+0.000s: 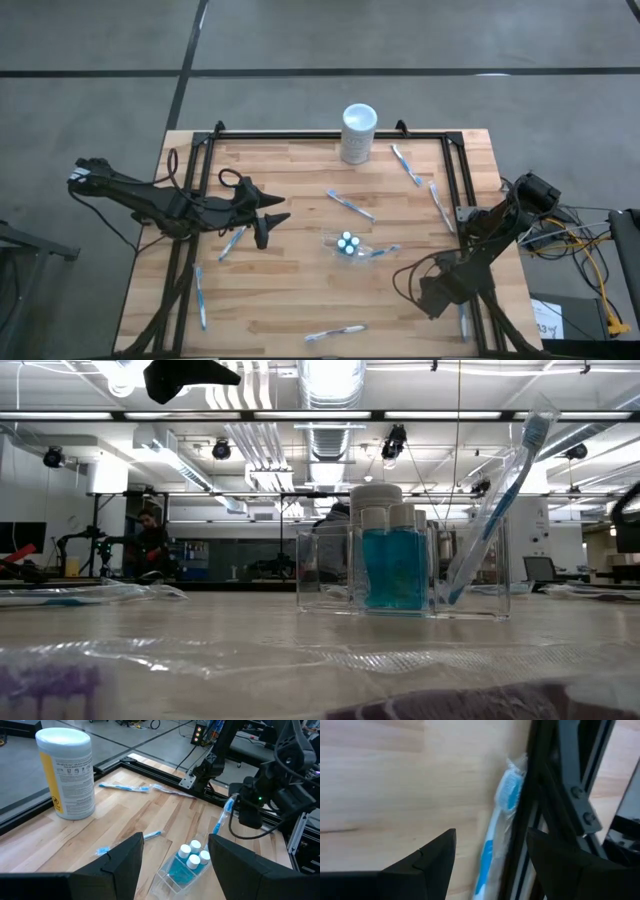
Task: Pick & Place toothbrushing station
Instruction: Put the blue toothbrush into the transparent organizer
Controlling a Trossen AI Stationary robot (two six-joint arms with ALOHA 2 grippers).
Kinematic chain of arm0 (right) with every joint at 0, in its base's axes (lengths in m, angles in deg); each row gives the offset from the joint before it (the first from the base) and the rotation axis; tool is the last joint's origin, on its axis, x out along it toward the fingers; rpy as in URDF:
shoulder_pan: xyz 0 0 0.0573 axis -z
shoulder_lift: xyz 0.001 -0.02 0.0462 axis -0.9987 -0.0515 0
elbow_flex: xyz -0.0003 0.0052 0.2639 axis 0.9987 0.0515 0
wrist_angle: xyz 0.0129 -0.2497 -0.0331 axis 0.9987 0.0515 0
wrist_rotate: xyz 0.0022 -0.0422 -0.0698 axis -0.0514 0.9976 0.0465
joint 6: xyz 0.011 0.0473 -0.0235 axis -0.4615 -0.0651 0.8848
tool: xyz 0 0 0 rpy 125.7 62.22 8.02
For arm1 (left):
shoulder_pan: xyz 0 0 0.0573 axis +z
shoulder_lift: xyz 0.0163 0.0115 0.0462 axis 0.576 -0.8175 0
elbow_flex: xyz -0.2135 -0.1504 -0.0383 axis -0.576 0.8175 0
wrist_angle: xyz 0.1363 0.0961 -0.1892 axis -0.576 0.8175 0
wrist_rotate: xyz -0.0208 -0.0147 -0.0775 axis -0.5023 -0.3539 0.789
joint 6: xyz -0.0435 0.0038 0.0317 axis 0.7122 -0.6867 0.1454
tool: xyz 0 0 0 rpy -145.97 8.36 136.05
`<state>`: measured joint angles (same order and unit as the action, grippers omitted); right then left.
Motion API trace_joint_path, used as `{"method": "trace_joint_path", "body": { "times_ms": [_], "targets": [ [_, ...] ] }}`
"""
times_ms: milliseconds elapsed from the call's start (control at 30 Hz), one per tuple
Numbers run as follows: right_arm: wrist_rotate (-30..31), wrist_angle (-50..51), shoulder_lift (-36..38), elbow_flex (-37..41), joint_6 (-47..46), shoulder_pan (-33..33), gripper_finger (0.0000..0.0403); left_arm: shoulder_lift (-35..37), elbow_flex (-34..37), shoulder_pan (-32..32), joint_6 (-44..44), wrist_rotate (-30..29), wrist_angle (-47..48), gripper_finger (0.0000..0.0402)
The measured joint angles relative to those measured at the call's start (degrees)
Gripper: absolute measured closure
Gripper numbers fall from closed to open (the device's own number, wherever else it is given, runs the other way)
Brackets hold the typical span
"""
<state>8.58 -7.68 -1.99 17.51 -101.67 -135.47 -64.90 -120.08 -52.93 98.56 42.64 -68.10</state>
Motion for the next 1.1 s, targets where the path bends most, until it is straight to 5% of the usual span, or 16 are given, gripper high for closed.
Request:
{"method": "trace_joint_path", "body": {
  "times_ms": [1100],
  "targets": [
    [-11.1,-19.6,0.3,8.9,-5.9,-4.4,0.0184,0.0,0.0,0.0,0.0,0.0,0.0,0.0172]
  ]
}}
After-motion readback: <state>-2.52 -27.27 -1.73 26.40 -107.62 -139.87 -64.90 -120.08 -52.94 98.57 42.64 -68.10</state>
